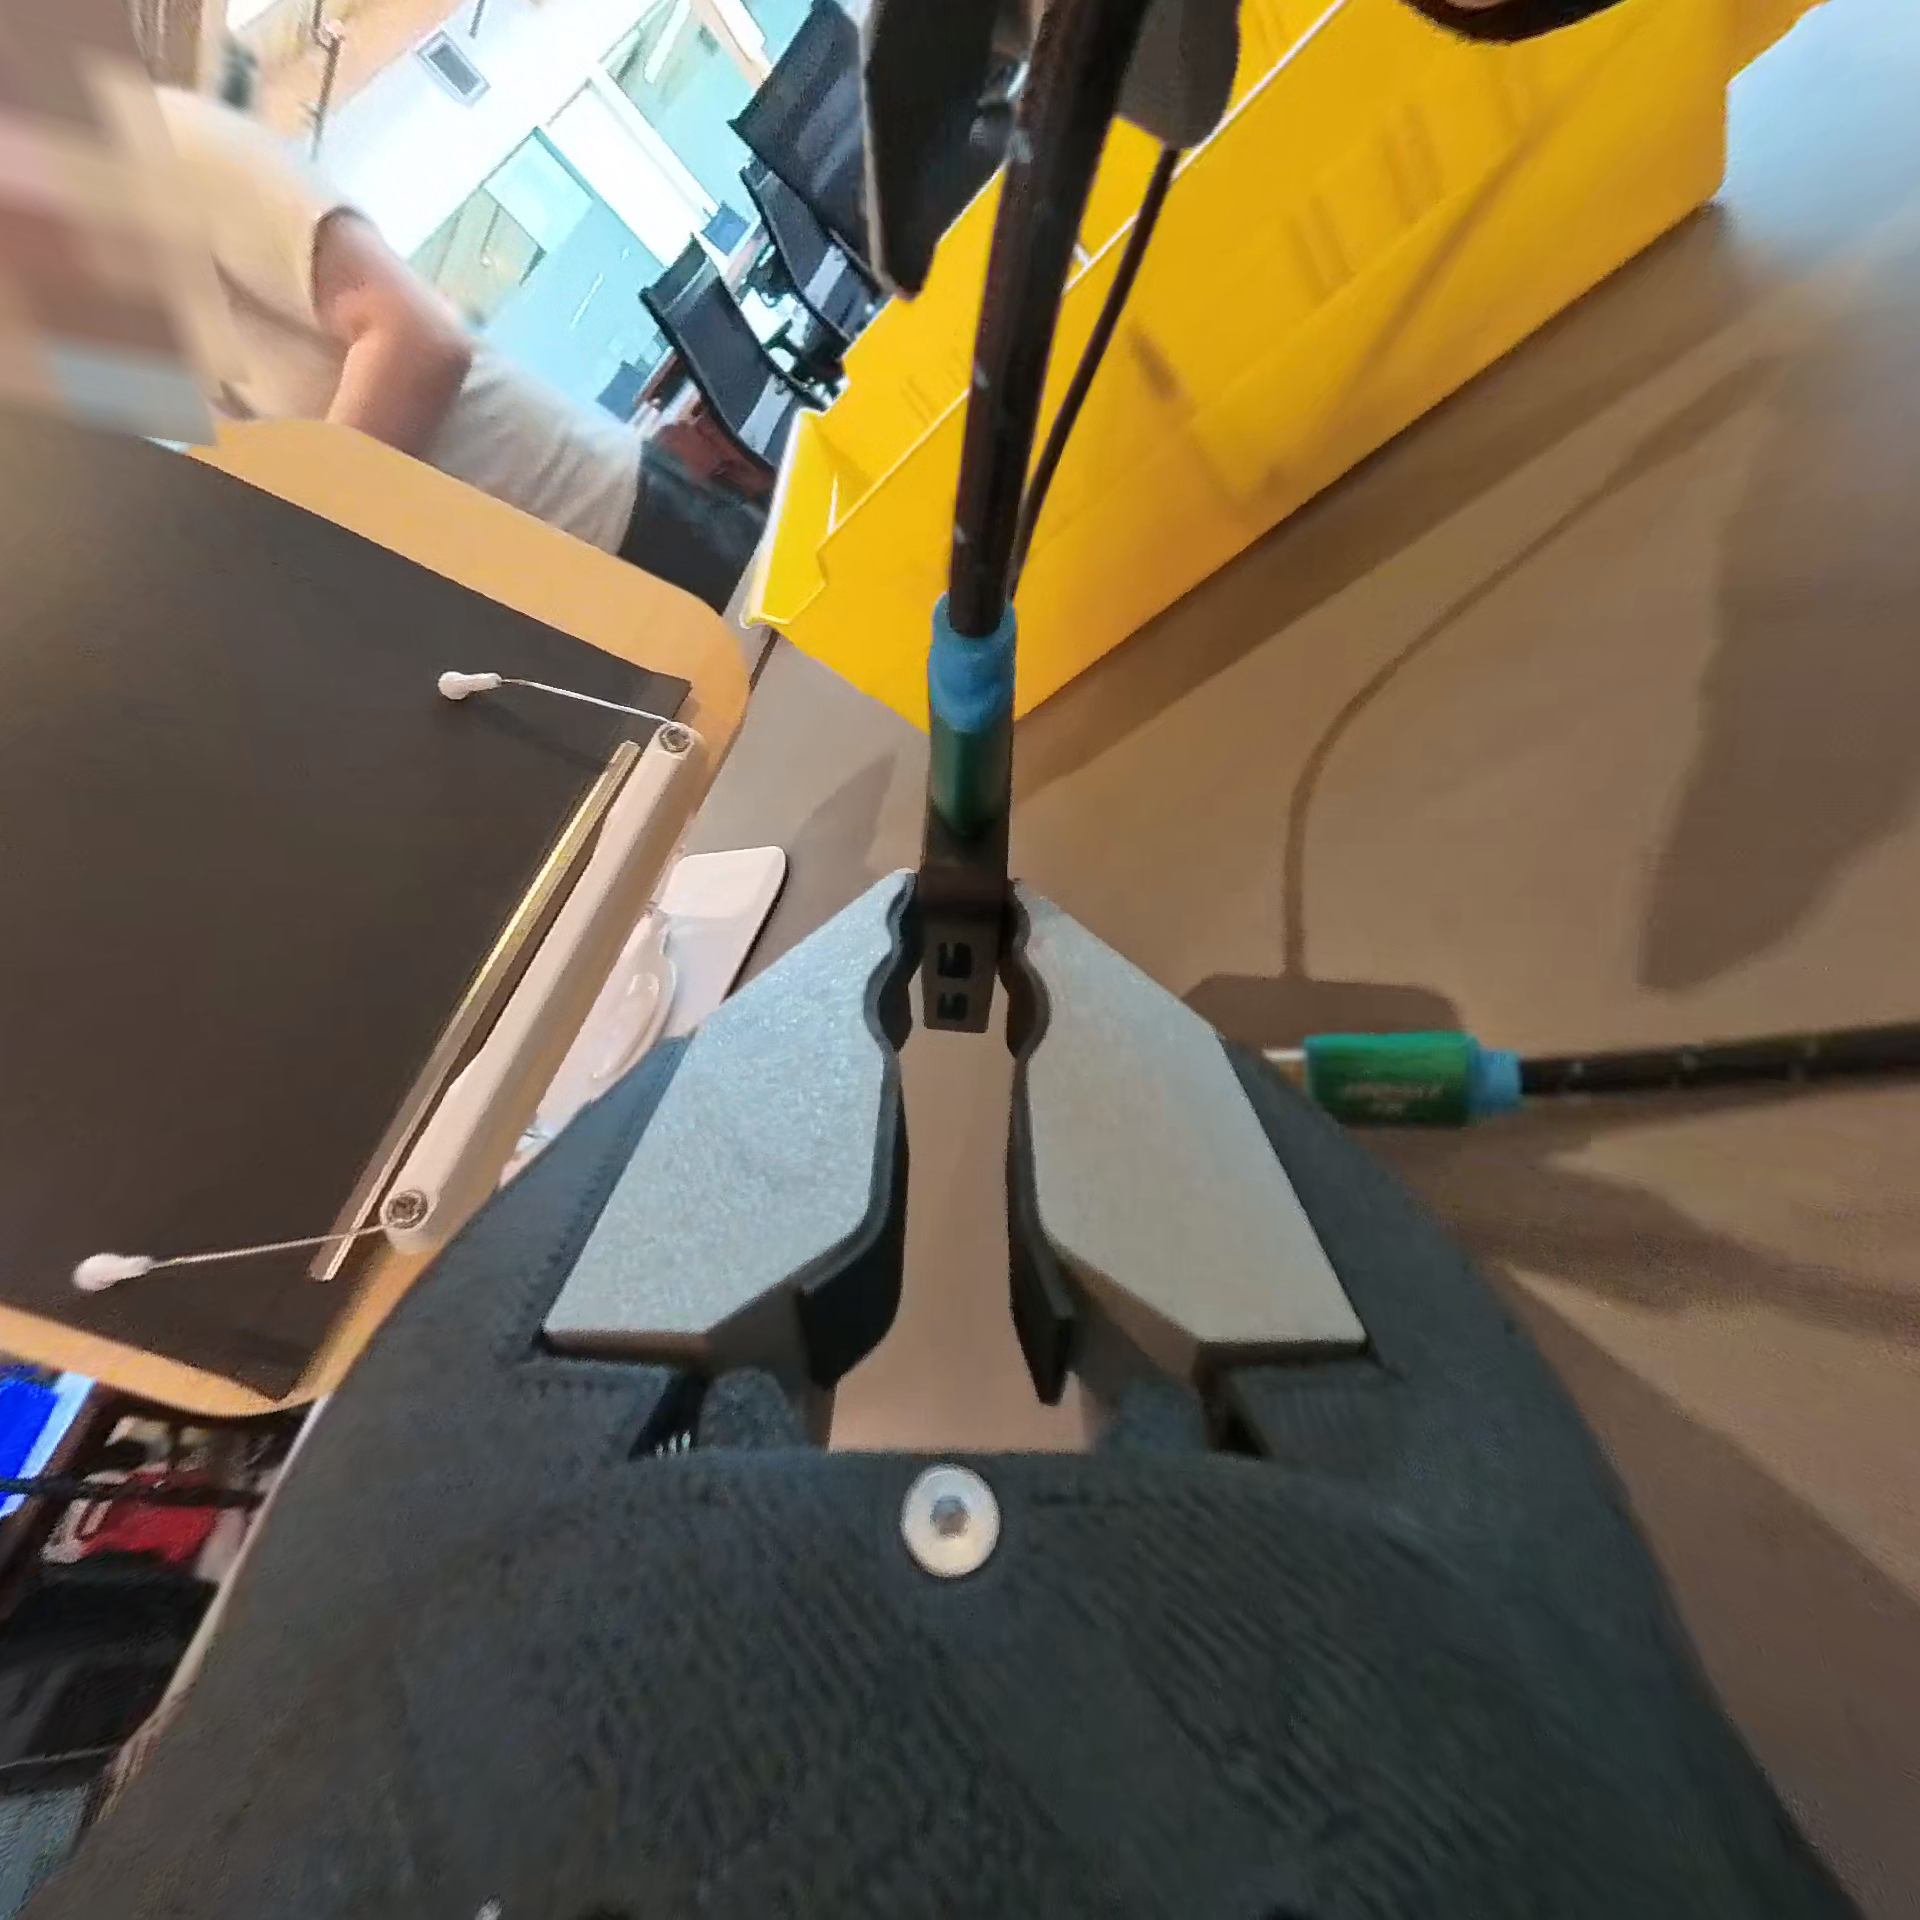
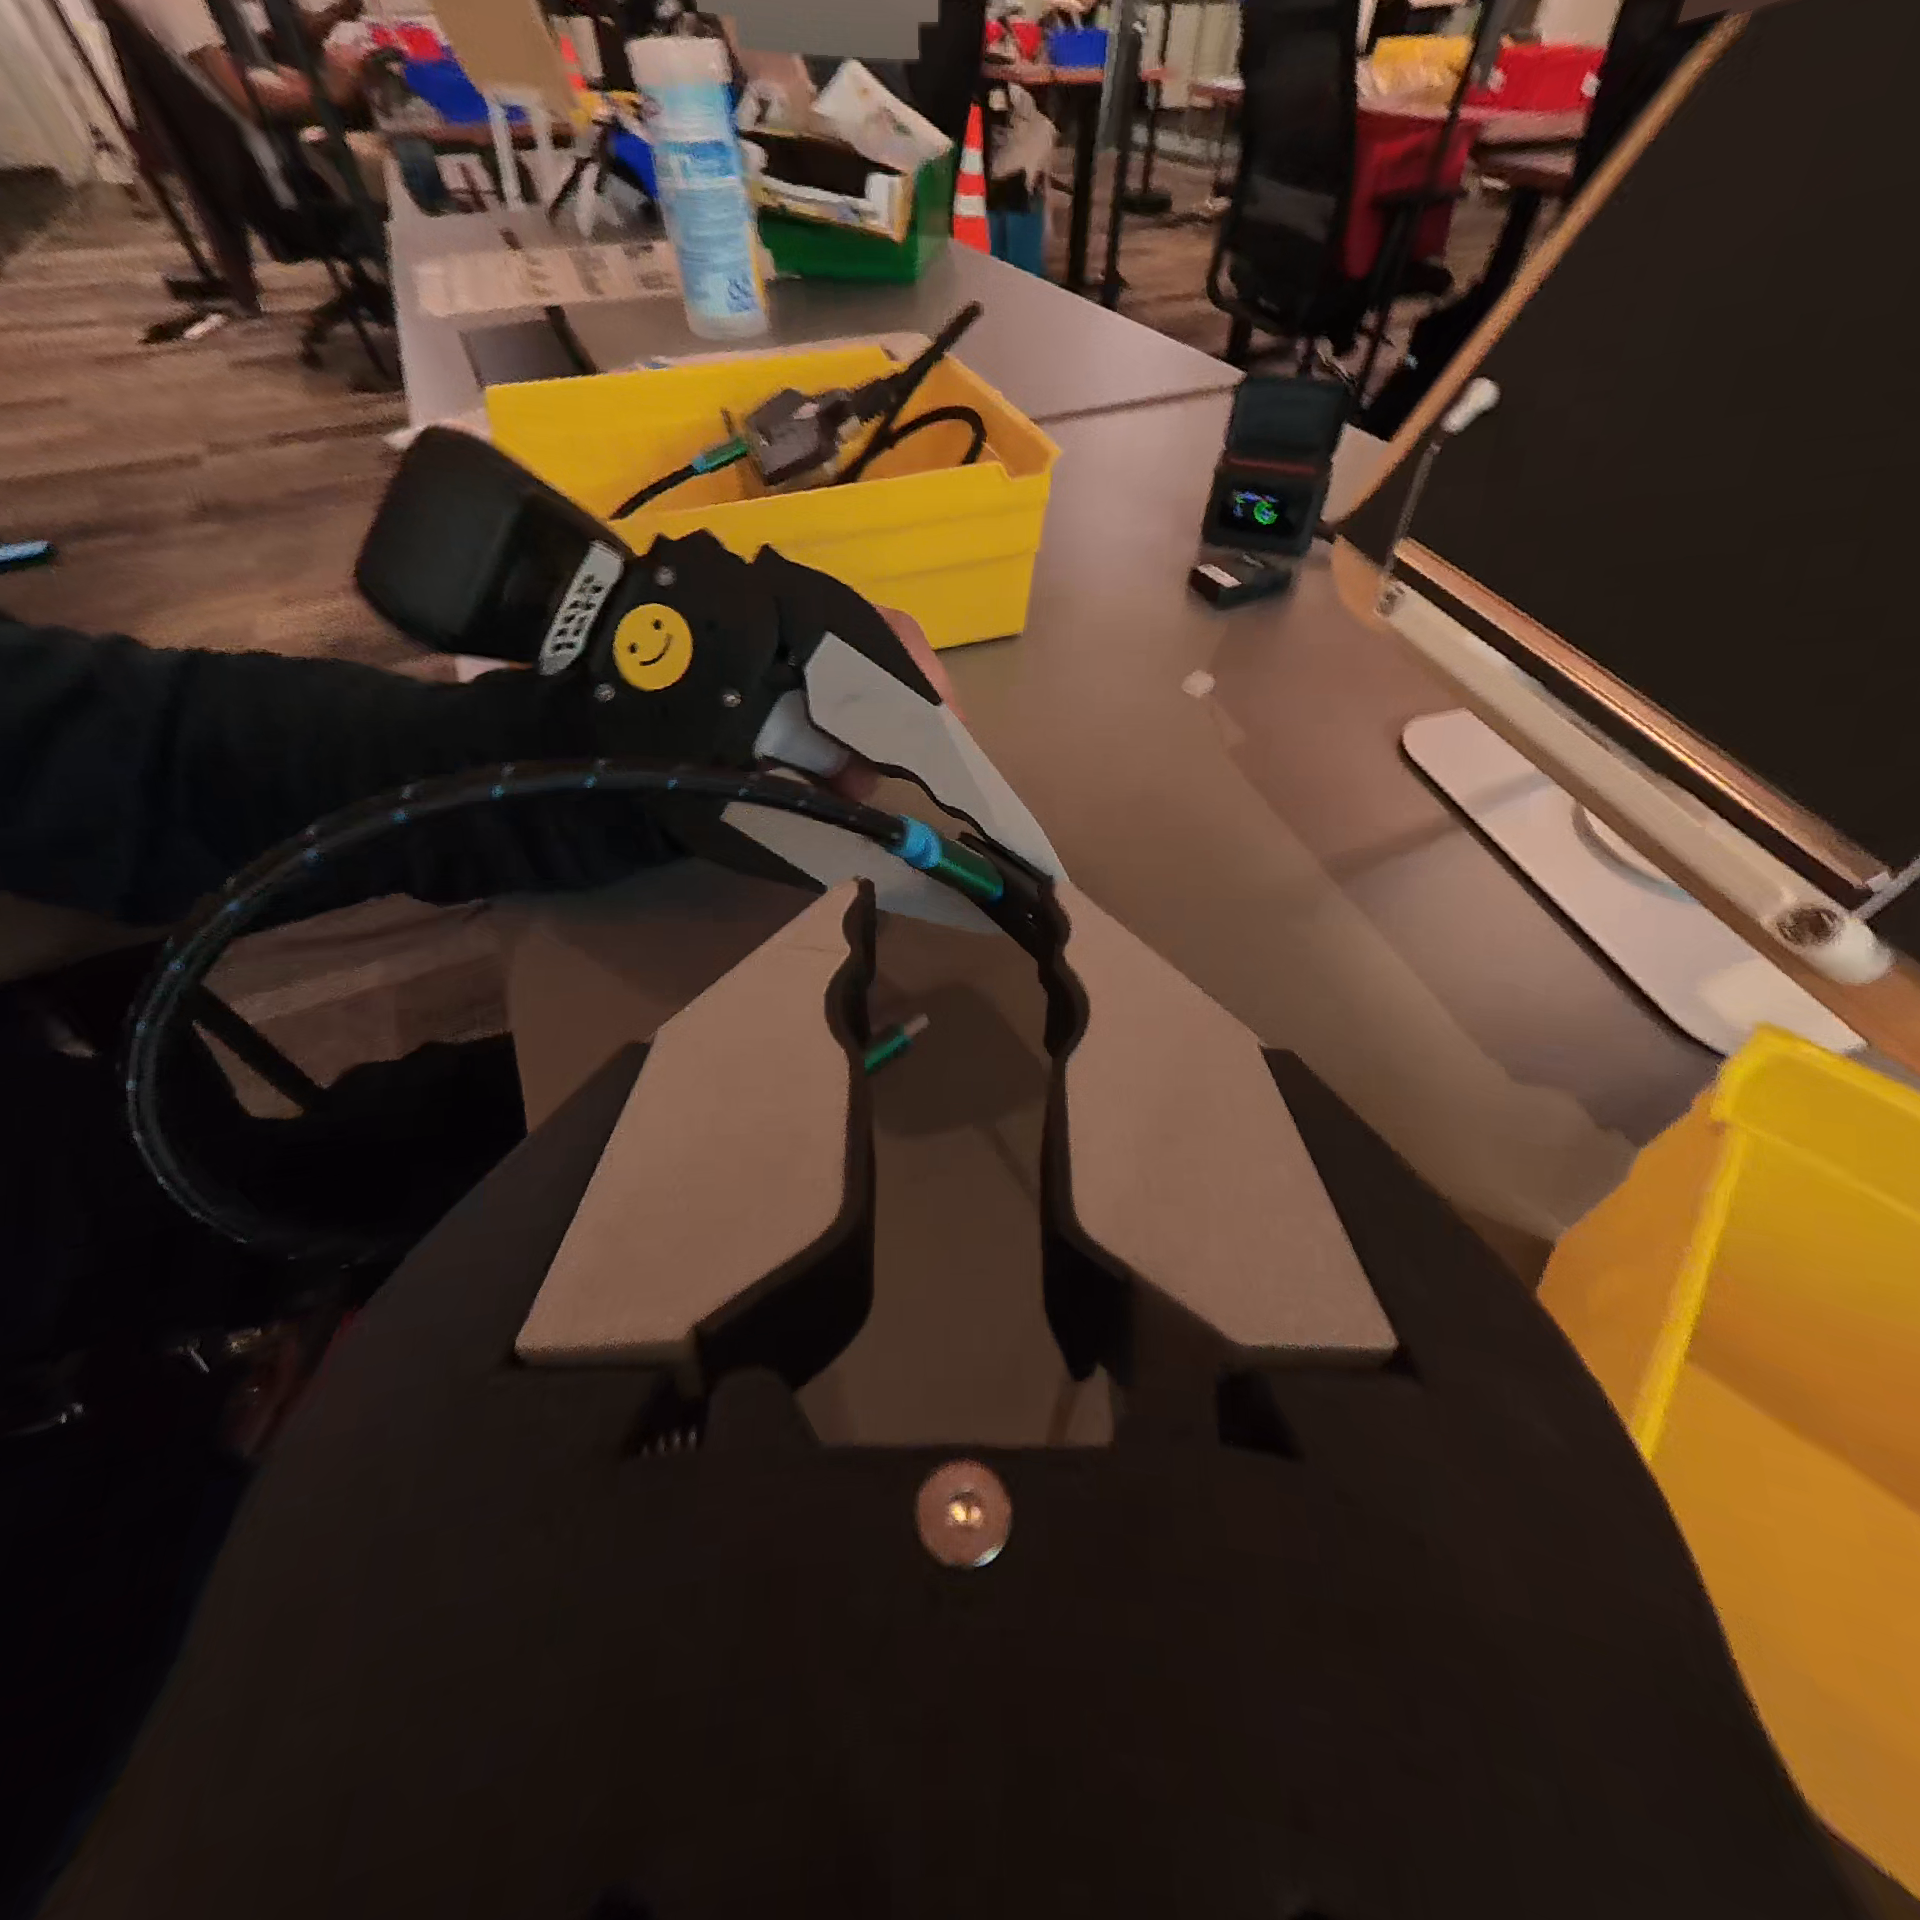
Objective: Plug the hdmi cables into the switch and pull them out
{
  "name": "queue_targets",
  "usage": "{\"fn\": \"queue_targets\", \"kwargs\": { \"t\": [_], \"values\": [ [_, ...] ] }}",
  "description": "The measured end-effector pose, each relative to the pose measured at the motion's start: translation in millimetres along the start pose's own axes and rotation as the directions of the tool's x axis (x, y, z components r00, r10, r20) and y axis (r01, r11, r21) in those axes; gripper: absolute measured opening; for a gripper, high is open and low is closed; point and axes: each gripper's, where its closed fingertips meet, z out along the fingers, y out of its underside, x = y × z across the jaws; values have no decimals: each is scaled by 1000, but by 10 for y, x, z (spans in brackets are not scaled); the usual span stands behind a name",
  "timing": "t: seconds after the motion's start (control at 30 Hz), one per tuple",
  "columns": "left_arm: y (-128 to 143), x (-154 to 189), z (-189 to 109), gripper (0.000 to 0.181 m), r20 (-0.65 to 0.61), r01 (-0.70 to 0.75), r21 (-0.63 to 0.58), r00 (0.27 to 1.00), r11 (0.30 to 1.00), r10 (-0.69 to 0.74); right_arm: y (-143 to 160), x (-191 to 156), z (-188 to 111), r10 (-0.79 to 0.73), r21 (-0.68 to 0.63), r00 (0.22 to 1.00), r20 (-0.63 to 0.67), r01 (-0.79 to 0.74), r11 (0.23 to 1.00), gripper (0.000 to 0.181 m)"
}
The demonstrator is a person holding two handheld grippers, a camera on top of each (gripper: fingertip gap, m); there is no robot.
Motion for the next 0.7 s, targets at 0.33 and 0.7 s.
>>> {"fn": "queue_targets", "kwargs": {
  "t": [0.33,0.7],
  "values": [
    [-116,123,-107,12,-138,77,49,988,996,-69,180,-126,476,-265,-117,961,-75,255,960,40],
    [-188,244,-195,12,-261,174,112,955,978,-140,163,-182,620,-218,-42,976,-13,218,975,11]
  ]
}}
